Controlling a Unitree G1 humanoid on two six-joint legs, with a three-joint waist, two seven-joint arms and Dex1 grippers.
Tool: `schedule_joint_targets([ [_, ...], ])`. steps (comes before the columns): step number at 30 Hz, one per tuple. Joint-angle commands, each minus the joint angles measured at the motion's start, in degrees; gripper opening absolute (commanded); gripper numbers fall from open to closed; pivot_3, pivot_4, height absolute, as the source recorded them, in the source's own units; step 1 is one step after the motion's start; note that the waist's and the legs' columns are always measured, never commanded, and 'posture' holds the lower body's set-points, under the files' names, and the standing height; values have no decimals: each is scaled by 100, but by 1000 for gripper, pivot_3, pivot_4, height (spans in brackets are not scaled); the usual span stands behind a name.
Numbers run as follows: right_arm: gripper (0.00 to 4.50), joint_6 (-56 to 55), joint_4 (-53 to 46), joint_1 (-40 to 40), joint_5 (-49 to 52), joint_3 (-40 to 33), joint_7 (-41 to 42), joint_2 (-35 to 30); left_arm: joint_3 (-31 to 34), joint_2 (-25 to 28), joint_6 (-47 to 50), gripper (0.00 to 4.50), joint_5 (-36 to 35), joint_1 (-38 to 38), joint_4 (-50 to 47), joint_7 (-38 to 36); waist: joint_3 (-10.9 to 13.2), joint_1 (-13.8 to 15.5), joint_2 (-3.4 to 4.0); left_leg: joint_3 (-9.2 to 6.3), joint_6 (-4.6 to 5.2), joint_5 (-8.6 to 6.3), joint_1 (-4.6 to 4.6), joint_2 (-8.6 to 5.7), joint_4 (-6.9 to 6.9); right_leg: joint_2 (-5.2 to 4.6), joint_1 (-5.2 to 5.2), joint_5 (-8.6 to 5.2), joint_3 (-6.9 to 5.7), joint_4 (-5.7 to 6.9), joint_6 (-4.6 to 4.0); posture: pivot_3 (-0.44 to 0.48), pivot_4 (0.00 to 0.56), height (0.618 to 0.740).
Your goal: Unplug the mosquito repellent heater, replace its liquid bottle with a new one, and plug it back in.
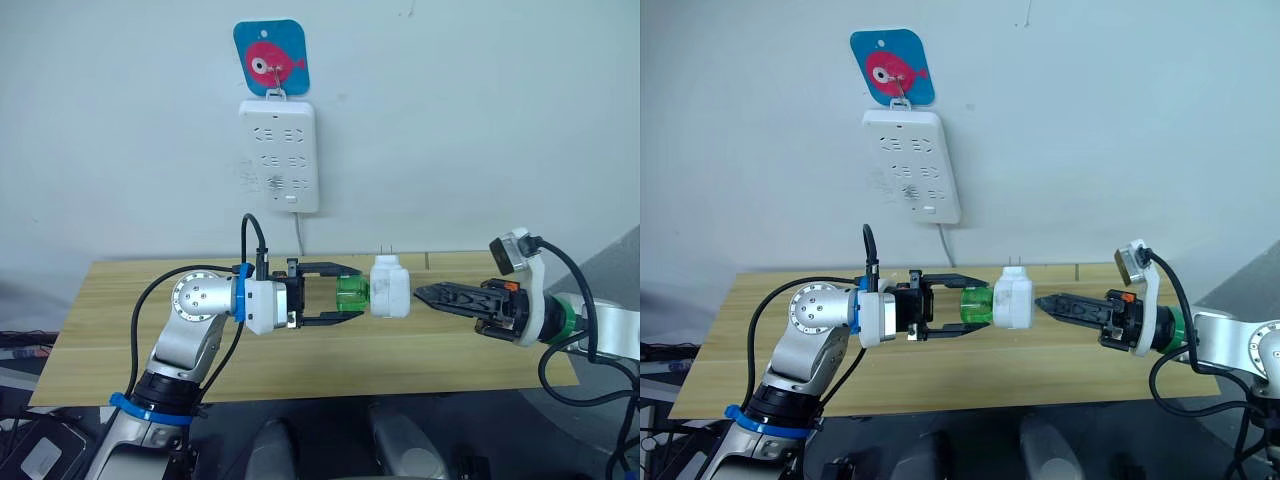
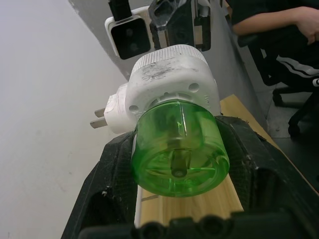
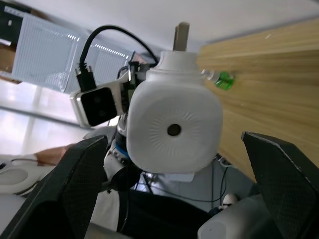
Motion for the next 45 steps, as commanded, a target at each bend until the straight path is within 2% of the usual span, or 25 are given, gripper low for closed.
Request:
schedule_joint_targets([
  [1, 4500, -59, -126, -199, 139, 77, 118, 58, -54, -37, -99, 2253, -49, 30, -220, 62, 3, 16, 1, 0, 0, 0, 0, 0, 0, 0, 0, 0, 0, 0, 0, -189, 202, 732],
  [16, 4500, -56, -47, -740, 139, 618, 54, 367, -221, -94, -276, 2253, 10, 15, -243, 72, 15, 113, -4, -2, 0, 0, 0, 0, 1, 0, 0, 0, -4, 1, 0, -179, 201, 732],
  [19, 3925, -44, -25, -771, 139, 670, 65, 414, -247, -69, -335, 2253, 9, 11, -234, 61, 15, 114, -4, -2, 0, 0, 0, 1, 1, 0, 0, 0, -4, 1, 0, -176, 198, 732],
  [21, 3229, -37, -18, -776, 139, 701, 79, 446, -262, -57, -389, 2253, 9, 10, -232, 37, 15, 114, -4, -2, 0, 0, 0, 0, 2, 0, 0, 0, -4, 1, 0, -176, 198, 732],
  [22, 3032, -26, -21, -773, 139, 716, 96, 454, -258, -59, -371, 2253, -4, 19, -233, 56, 15, 114, -4, -2, 0, 0, 0, 1, 2, 0, 0, 0, -4, 1, 0, -176, 198, 732],
  [26, 3032, -3, -36, -769, 139, 751, 134, 488, -281, -52, -378, 2253, -19, 23, -223, 67, 15, 116, -5, -3, 0, 0, -1, 0, 1, 0, 0, 0, -4, 2, 0, -175, 198, 732],
  [28, 3032, 17, -65, -767, 139, 744, 196, 484, -294, 92, 701, 2253, -397, -23, -459, 222, 17, 115, -6, -3, 0, 0, -1, 1, 1, 0, 0, 0, -5, 2, 0, -173, 198, 732],
  [31, 3032, 71, -125, -763, 139, 735, 314, 429, -231, 630, 3928, 2253, -1817, -579, -703, 588, 26, 104, -9, -13, 0, 0, -2, 1, 2, 0, -1, 0, -12, 8, 0, -165, 196, 732],
  [32, 3032, 81, -139, -764, 139, 739, 335, 416, -163, 728, 4597, 2253, -2206, -749, -705, 638, 31, 100, -10, -16, 0, 0, -3, 0, 3, 0, -1, 0, -15, 10, 0, -166, 197, 732],
  [34, 3032, 91, -169, -757, 139, 752, 378, 393, 15, 845, 5562, 2253, -2823, -1172, -536, 630, 35, 99, -9, -17, 0, 0, -3, -1, 5, 1, 0, -1, -17, 9, 1, -166, 198, 732],
  [36, 3032, 74, -192, -756, 139, 772, 396, 382, 107, 903, 5888, 2253, -2960, -1383, -526, 588, 41, 104, -9, -18, 0, 0, -4, -2, 4, 1, -2, -1, -19, 7, 2, -170, 200, 732],
  [40, 3032, 5, -214, -737, 139, 771, 385, 389, 305, 895, 5836, 2253, -2906, -1275, -703, 611, 46, 105, -7, -16, 2, -2, -4, 0, -2, 1, -6, -2, -19, 5, 2, -170, 200, 732],
  [42, 3032, -44, -214, -712, 139, 752, 349, 404, 171, 912, 5080, 2970, -2289, -1138, -727, 462, 46, 122, -7, -17, 2, -2, -4, 2, -8, 1, -7, -3, -22, 5, -1, -170, 200, 732],
  [43, 3032, -64, -208, -702, 139, 740, 333, 408, 96, 910, 4577, 3190, -1928, -1055, -719, 370, 47, 138, -7, -16, 2, -1, -4, 3, -9, 1, -7, -3, -23, 5, -1, -170, 200, 732],
  [45, 3032, -90, -176, -678, 139, 702, 295, 402, -11, 850, 2897, 3789, -967, -815, -567, 192, 47, 175, -7, -15, 1, -1, -4, 2, -9, 1, -7, -3, -21, 4, -2, -170, 200, 732],
])
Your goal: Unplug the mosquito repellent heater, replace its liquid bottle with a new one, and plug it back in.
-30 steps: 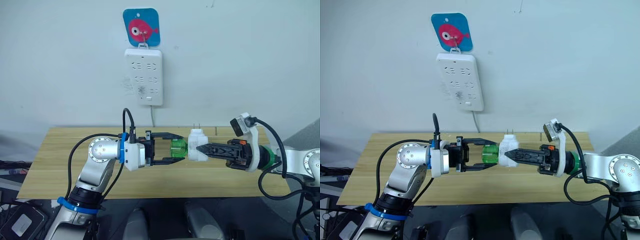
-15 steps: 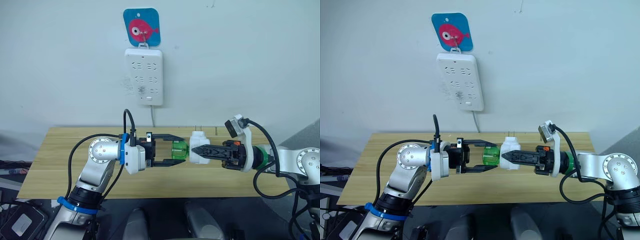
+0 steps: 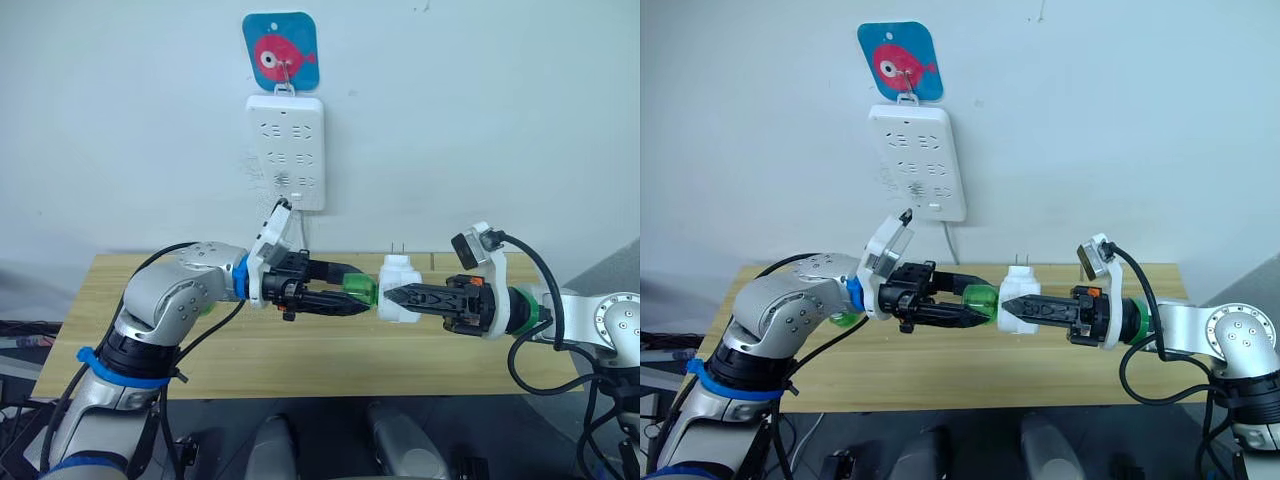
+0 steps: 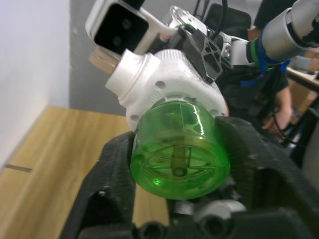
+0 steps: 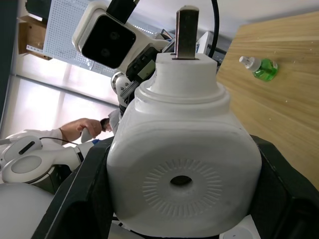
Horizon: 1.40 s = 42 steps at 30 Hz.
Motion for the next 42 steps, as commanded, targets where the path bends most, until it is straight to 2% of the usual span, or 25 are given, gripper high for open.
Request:
schedule_joint_targets([
  [1, 3032, 23, -258, 34, 261, -95, 113, -5, 57, -46, -2548, 4094, 1474, 367, 238, -283, 0, 45, 1, 4, 0, 0, 1, 0, 0, -1, 1, 0, 2, -1, 0, -170, 200, 732],
  [2, 3032, 15, -250, 44, 261, -110, 93, -15, 79, -91, -3455, 4417, 1820, 482, 404, -418, 0, 67, 1, 7, 0, 0, 1, 0, 2, -1, 1, 1, 5, -2, -1, -170, 200, 732],
  [3, 3032, 8, -247, 52, 261, -122, 77, -21, 131, -170, -4318, 4443, 2069, 579, 584, -538, 0, 83, 1, 10, 0, 0, 1, 0, 3, -2, 1, 1, 8, -1, -1, -170, 200, 732],
  [5, 3032, 3, -236, 54, 261, -138, 58, -26, 263, -339, -5163, 4443, 2184, 746, 705, -552, 2, 100, 0, 10, 0, 0, 1, 0, 7, -2, 0, 1, 9, -2, -1, -184, 206, 732],
  [13, 3032, -1, -189, -22, 261, -116, 26, 5, 135, -684, -5430, 4443, 2074, 847, 510, -317, 13, 102, -15, 15, 1, 0, -6, -3, 21, -8, 2, 1, 11, 0, 1, -171, 200, 732],
  [16, 3032, 5, -158, -76, 261, -97, 18, 24, 39, -687, -5328, 3860, 1963, 891, 441, -419, 13, 90, -15, 13, 1, -1, -6, -2, 18, -6, 1, 1, 9, 2, 0, -172, 200, 732],
  [21, 3032, -11, -165, -96, 261, -88, -12, 46, 4, -628, -5081, 2411, 1809, 888, 285, -465, 13, 89, -15, 12, 1, -1, -6, -2, 17, -6, 1, 1, 9, 2, 0, -175, 200, 732],
  [22, 3032, -15, -170, -91, 261, -89, -20, 49, 2, -594, -5001, 2246, 1762, 861, 225, -496, 13, 89, -15, 11, 1, -1, -6, -2, 17, -6, 1, 1, 7, 2, 0, -175, 200, 732],
  [23, 3032, -17, -189, -75, 261, -90, -23, 46, -26, -456, -4455, 2247, 1596, 827, 69, -466, 13, 89, -15, 11, 1, -1, -6, -2, 17, -6, 1, 1, 8, 2, 0, -174, 200, 732],
  [25, 3032, -17, -222, -44, 261, -82, -36, 33, -124, 50, -2511, 2247, 943, 734, -326, -240, 15, 87, -18, 10, 1, -1, -6, -2, 17, -6, 1, 1, 7, 3, 0, -171, 200, 732],
  [26, 3032, -19, -222, -46, 261, -77, -47, 40, -118, 347, -1338, 2247, 274, 636, -475, -95, 18, 80, -19, 8, 1, -1, -6, -1, 18, -6, 1, 1, 6, 5, 1, -170, 199, 732],
  [27, 3032, -22, -219, -51, 261, -73, -55, 47, -63, 508, -585, 2247, -256, 514, -522, -32, 20, 74, -20, 3, 1, -1, -5, 0, 18, -4, 0, 0, 4, 7, 1, -172, 200, 732],
  [29, 3032, -34, -218, -55, 261, -70, -70, 62, 69, 700, 559, 2247, -992, 183, -387, 112, 25, 71, -15, -2, 1, -1, -5, 0, 19, -4, 0, 0, -1, 11, 2, -172, 200, 732],
  [32, 3032, -36, -218, -55, 261, -67, -71, 65, 286, 717, 1475, 2247, -1555, -194, -91, 291, 43, 73, -22, -4, 1, -1, -6, -3, 24, -4, 1, 0, -6, 11, 2, -174, 201, 732],
  [37, 3032, -64, -261, -17, 261, -75, -71, 52, 337, 688, 1309, 2247, -1177, -60, -215, 234, 55, 77, -19, -2, 1, -1, -6, -1, 14, -4, -4, 0, -6, 8, 1, -187, 202, 732],
  [38, 3032, -77, -273, -1, 261, -84, -80, 57, 250, 678, 919, 2247, -801, 17, -259, 226, 56, 77, -19, -2, 1, 0, -6, 0, 11, -3, -5, 0, -6, 8, 1, -187, 202, 732],
  [39, 3032, -86, -282, 13, 261, -92, -85, 59, 177, 671, 413, 3000, -436, 131, -291, 73, 56, 77, -19, -2, 1, 0, -6, 1, 10, -3, -7, 0, -6, 9, 0, -187, 202, 732],
  [42, 3032, -104, -307, 49, 261, -106, -92, 57, 80, 516, -1157, 3897, 597, 416, -210, -182, 57, 84, -18, 0, 0, 0, -6, 1, 8, -3, -8, 0, -4, 7, -1, -187, 200, 732],
])
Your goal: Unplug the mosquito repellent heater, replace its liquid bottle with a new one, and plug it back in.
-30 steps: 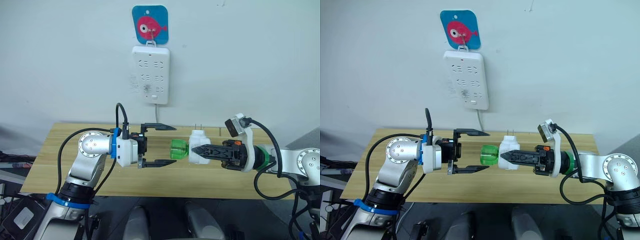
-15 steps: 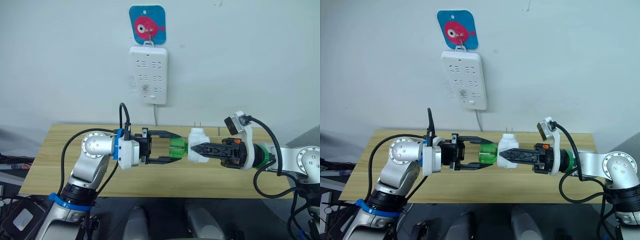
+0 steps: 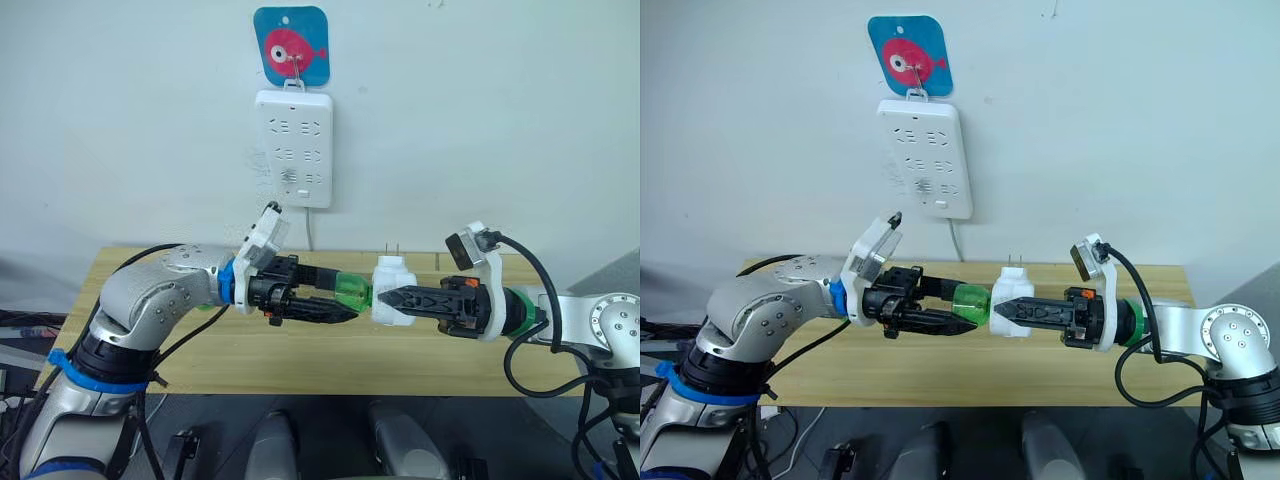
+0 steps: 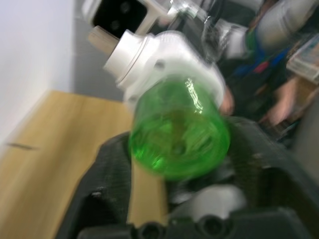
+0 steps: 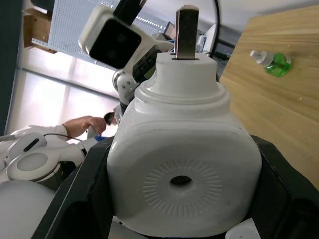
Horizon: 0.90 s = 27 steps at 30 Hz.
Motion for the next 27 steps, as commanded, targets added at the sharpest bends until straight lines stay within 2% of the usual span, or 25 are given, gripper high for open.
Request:
schedule_joint_targets([
  [1, 3032, -13, -197, 31, 148, -126, 37, -25, 82, -246, -2358, 4212, 1315, 309, 115, -386, 0, 11, 1, 1, 0, 0, 0, -1, 1, -1, 0, 0, 2, -1, 0, -187, 200, 732],
  [2, 3032, -15, -201, 39, 148, -130, 38, -28, 104, -354, -3025, 4478, 1588, 401, 224, -521, 1, 17, 1, 3, 0, 0, 0, -1, 1, -2, 1, 1, 3, -1, -1, -187, 200, 732],
  [4, 3032, -12, -207, 48, 148, -136, 43, -38, 232, -673, -4693, 4500, 1967, 635, 386, -875, 1, 26, 0, 8, -1, 0, 0, -2, 6, -4, 3, 1, 6, -2, -2, -184, 201, 732],
  [6, 3032, -9, -213, 53, 148, -135, 48, -46, 330, -908, -5538, 4500, 2158, 922, 398, -847, 1, 23, 0, 16, -1, 0, 0, -3, 8, -6, 4, 1, 12, -3, -2, -181, 203, 732],
  [9, 3032, -4, -221, 57, 148, -133, 53, -52, 470, -1048, -6089, 4500, 2197, 1111, 629, -814, 1, 19, 0, 19, 0, 0, 0, -1, 8, -6, 3, 1, 16, -3, -1, -181, 203, 732],
  [13, 3032, 21, -184, 12, 148, -123, 69, -62, 417, -1109, -6452, 4500, 2250, 997, 941, -817, 1, 9, 0, 17, 1, 0, 1, -2, 13, -4, 3, 1, 16, 1, 0, -176, 201, 732],
  [16, 3032, 32, -170, -20, 148, -113, 78, -58, 319, -1221, -6479, 3919, 2252, 857, 1009, -713, 1, 9, 0, 17, 1, 0, -1, -4, 18, -4, 5, 1, 16, 0, 1, -176, 200, 732],
  [21, 3032, 26, -181, -30, 148, -104, 76, -45, 180, -1335, -6443, 2291, 2298, 765, 926, -586, 1, 8, 0, 15, 1, 0, -1, -3, 17, -4, 5, 1, 13, 2, 0, -176, 200, 732],
  [22, 3032, 21, -180, -29, 148, -104, 72, -41, 140, -1356, -6408, 2169, 2311, 756, 891, -557, 1, 5, 0, 15, 1, 0, -1, -2, 16, -4, 5, 1, 13, 2, 0, -176, 200, 732],
  [27, 3032, -4, -203, -15, 148, -103, 61, -30, -33, -1367, -6023, 2167, 2301, 723, 704, -480, 1, 3, 0, 13, 1, 0, 0, -2, 17, -3, 5, 1, 12, 5, 0, -180, 201, 732],
])
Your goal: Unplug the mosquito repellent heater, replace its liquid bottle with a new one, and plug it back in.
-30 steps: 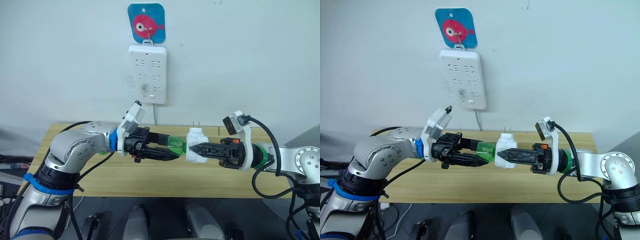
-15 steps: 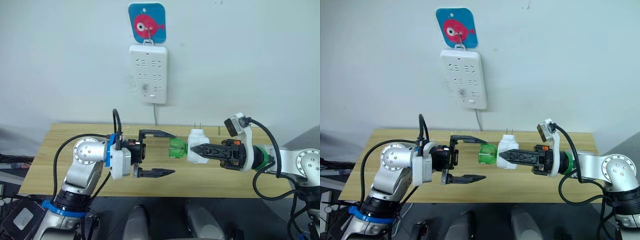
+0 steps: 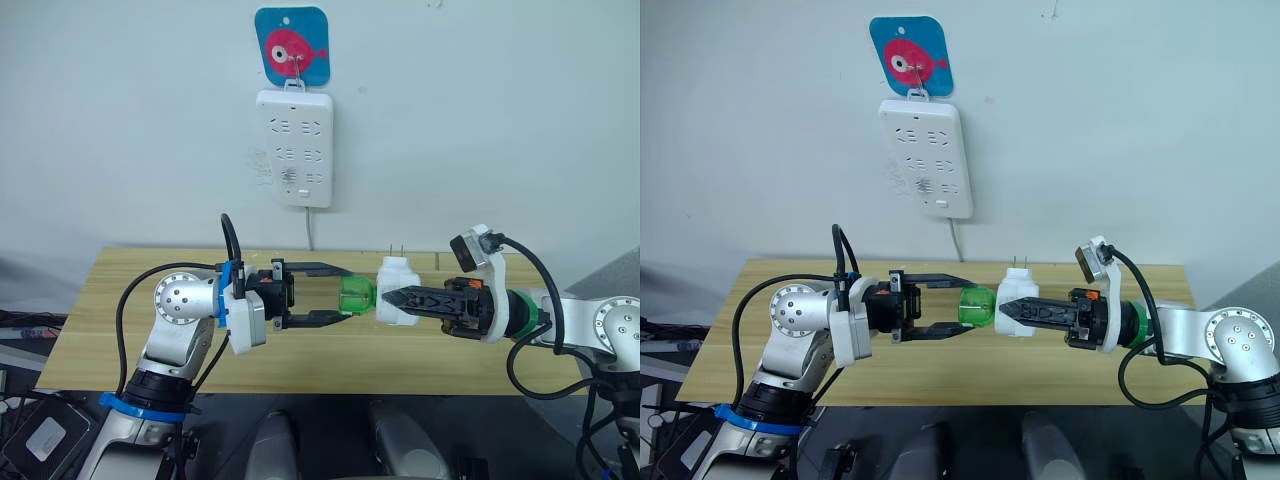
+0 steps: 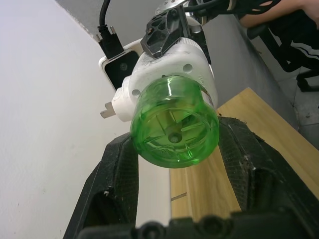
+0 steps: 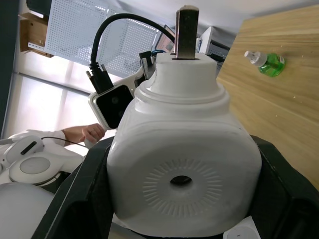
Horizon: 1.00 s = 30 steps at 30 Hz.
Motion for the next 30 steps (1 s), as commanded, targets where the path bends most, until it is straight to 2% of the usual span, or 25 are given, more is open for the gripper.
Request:
schedule_joint_targets([
  [1, 3032, -7, -225, -58, 148, -48, 54, 42, -223, 38, 509, 2167, -106, -79, -471, 98, 0, -1, 0, 0, 0, 0, 0, 0, 1, 0, 0, 0, 1, 0, 0, -180, 201, 732],
  [2, 3032, -2, -230, -56, 148, -44, 61, 34, -255, 213, 1239, 2167, -296, -87, -630, 167, 0, -1, 0, 0, 0, 0, 0, 0, 1, 0, 0, 0, 1, 0, 0, -177, 202, 732],
  [3, 3032, 9, -235, -52, 148, -39, 73, 18, -292, 521, 2560, 2167, -702, -132, -832, 406, 0, -1, 0, 0, 0, 0, 0, 0, 1, 0, 0, 0, 1, 0, 0, -177, 202, 732],
  [4, 3032, 18, -237, -52, 148, -35, 82, 7, -297, 799, 3806, 2167, -1221, -198, -999, 641, 1, -11, -1, -1, 0, 0, 0, 0, 1, 0, 0, 0, 0, 2, 0, -173, 201, 732],
  [5, 3032, 29, -240, -58, 148, -25, 91, -3, -250, 1118, 5147, 2167, -2055, -368, -1070, 801, 2, -18, 0, -8, 0, 0, 0, 2, 1, 1, 0, -1, -3, 6, 1, -170, 200, 732],
  [7, 3032, 45, -249, -65, 148, -9, 103, -21, -108, 1446, 6714, 2167, -3122, -674, -1067, 974, 3, -25, 2, -16, 0, 0, 0, 2, 1, 2, -1, -1, -11, 11, 1, -170, 200, 732],
  [10, 3032, 66, -281, -58, 148, 30, 128, -37, 168, 1682, 7874, 2167, -3992, -1168, -813, 840, 7, -20, 2, -19, 0, 0, -1, 0, 1, 4, -1, -2, -16, 9, 2, -164, 201, 732],
  [16, 3032, 26, -296, -66, 148, 71, 125, -31, 444, 1588, 8036, 2167, -3952, -1133, -1095, 986, 13, -5, 3, -18, 0, 0, -1, 2, -7, 4, -2, -1, -17, 4, 1, -164, 201, 732],
  [20, 3032, 21, -298, -64, 148, 69, 123, -29, 176, 1692, 6924, 3534, -2746, -790, -1273, 672, 16, 2, 5, -17, -1, 0, -1, 2, -8, 4, -3, -1, -15, 3, 0, -162, 203, 732],
  [23, 3032, 20, -300, -55, 148, 56, 122, -38, 1, 1589, 4980, 4451, -1350, -324, -1214, 412, 17, 6, 7, -13, -1, 1, 1, 2, -8, 3, -2, -1, -10, 3, 0, -163, 203, 732],
  [27, 3032, 17, -294, -77, 148, 70, 111, -24, 140, 879, 2027, 4500, -303, 277, -899, 116, 18, 37, 6, -4, -1, 1, 1, 0, -7, -2, -2, 0, -3, 1, -2, -163, 203, 732],
  [30, 3032, 27, -279, -96, 148, 77, 125, -26, 261, 362, 535, 4500, 23, 339, -627, 118, 19, 119, 3, 2, -1, 0, -1, -1, -4, -4, -2, 7, 0, -4, -14, -158, 203, 732],
])
